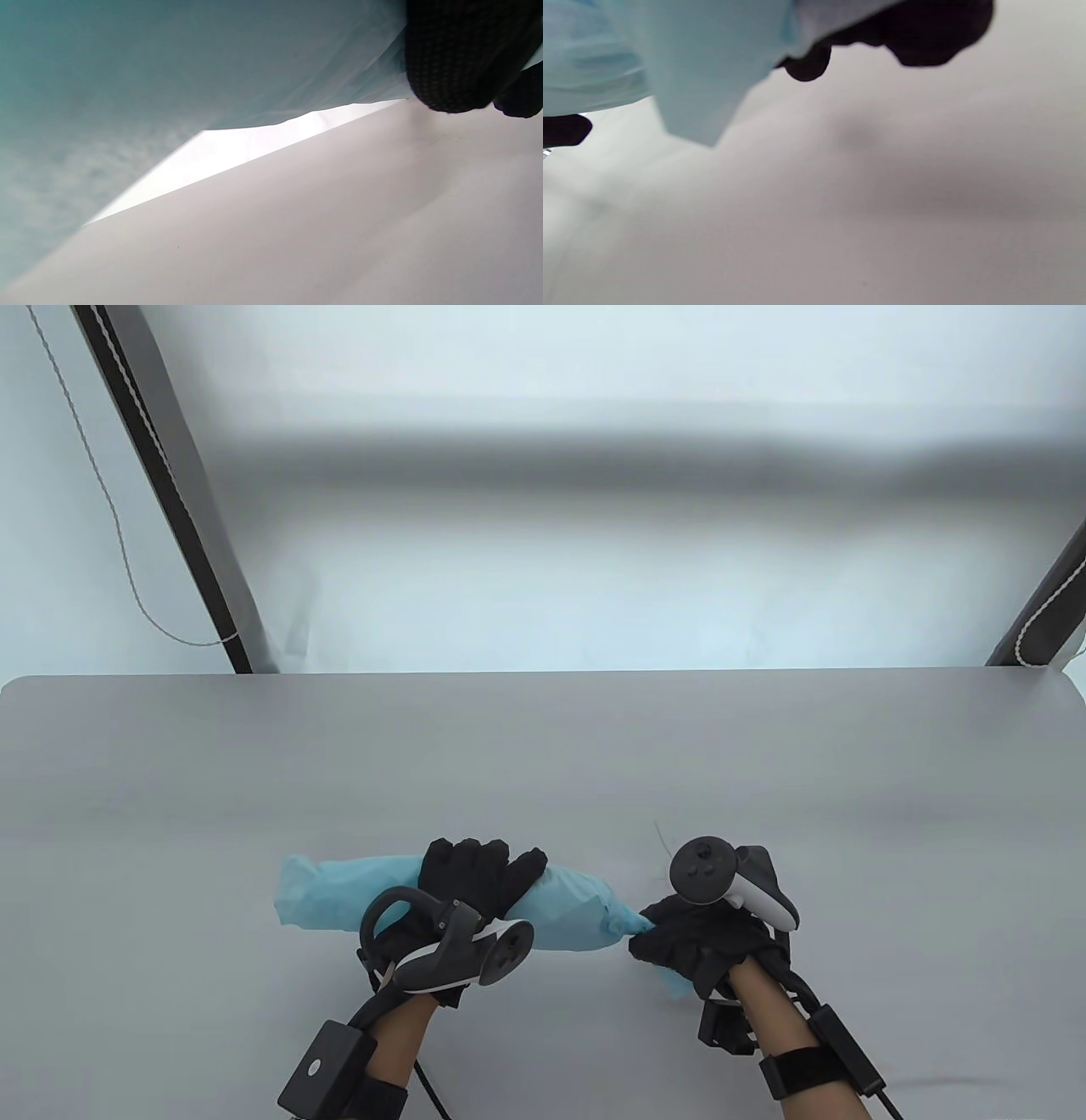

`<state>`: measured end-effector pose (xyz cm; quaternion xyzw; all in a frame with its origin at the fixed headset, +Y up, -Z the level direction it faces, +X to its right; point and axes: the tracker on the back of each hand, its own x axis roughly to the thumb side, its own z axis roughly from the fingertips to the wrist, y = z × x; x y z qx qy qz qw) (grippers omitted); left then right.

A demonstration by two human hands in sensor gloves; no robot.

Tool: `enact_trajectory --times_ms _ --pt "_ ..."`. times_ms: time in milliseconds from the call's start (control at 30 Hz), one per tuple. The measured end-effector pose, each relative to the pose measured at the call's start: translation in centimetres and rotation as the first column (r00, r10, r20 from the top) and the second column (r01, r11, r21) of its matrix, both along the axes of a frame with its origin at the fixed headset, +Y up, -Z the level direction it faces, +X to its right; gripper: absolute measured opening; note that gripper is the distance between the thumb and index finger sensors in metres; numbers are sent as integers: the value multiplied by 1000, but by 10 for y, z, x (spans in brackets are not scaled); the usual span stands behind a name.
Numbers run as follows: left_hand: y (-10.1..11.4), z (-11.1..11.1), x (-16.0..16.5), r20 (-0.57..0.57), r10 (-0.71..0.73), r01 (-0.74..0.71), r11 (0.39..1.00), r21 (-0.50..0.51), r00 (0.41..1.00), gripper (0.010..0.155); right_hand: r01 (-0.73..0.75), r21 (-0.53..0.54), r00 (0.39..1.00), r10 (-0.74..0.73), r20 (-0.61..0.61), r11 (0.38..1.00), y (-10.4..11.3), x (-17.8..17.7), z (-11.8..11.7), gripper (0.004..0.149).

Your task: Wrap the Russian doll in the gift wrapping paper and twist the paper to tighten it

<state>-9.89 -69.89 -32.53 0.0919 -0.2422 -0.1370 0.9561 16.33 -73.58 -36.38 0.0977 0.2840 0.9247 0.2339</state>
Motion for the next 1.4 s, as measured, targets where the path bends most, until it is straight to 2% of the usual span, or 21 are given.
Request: enact_trajectory --times_ms 67,133,200,333,433,500,633,767,867,933,1033,1100,1133,1200,1267,1400 --pt "1 1 3 -4 -4 4 1000 13 1000 110 -47 91 999 46 10 995 3 1 4 51" --pt "1 0 3 -7 16 -16 1000 -4 1000 110 -97 243 995 95 21 965 7 -1 8 46" --pt "1 0 2 -8 26 -26 1000 -18 1000 110 -110 300 994 109 17 947 9 -3 12 43" --pt "2 -2 -2 -14 59 -60 997 -44 998 110 33 346 999 -29 -17 938 9 -1 11 41" --pt "2 -3 -4 -4 84 -84 994 -75 996 110 127 309 992 -118 -47 943 9 2 9 38" --pt "1 -4 -4 0 90 -89 992 -93 996 110 142 246 990 -133 -54 959 7 4 8 35" --pt "0 -3 -2 -4 79 -79 992 -99 997 110 33 275 998 -18 -58 961 10 0 8 36" --pt "0 -4 -4 -25 86 -88 991 -98 996 109 -179 420 975 218 -47 890 14 -9 11 41" --pt "-2 -5 -6 -34 72 -75 991 -107 997 109 -242 451 957 287 -33 859 14 -10 10 56" --pt "-4 -5 -6 -53 42 -47 993 -104 998 109 -165 411 974 213 -73 896 11 -8 11 67" --pt "-5 -7 -7 -65 28 -35 994 -103 997 108 -37 354 987 90 -133 935 10 -3 12 74" --pt "-6 -8 -10 -78 4 -11 996 -93 997 108 140 237 976 -94 -196 961 10 3 12 76" --pt "-7 -9 -12 -84 -2 -6 995 -96 996 108 261 159 955 -230 -187 952 10 6 12 72" --pt "-8 -11 -18 -90 28 -37 994 -105 996 108 398 105 915 -387 -112 911 10 10 11 65" --pt "-7 -11 -22 -99 35 -45 994 -104 994 109 417 40 904 -410 -121 908 12 13 8 60" --pt "-4 -11 -26 -81 75 -83 991 -105 994 109 425 94 905 -420 -76 900 15 20 7 57"
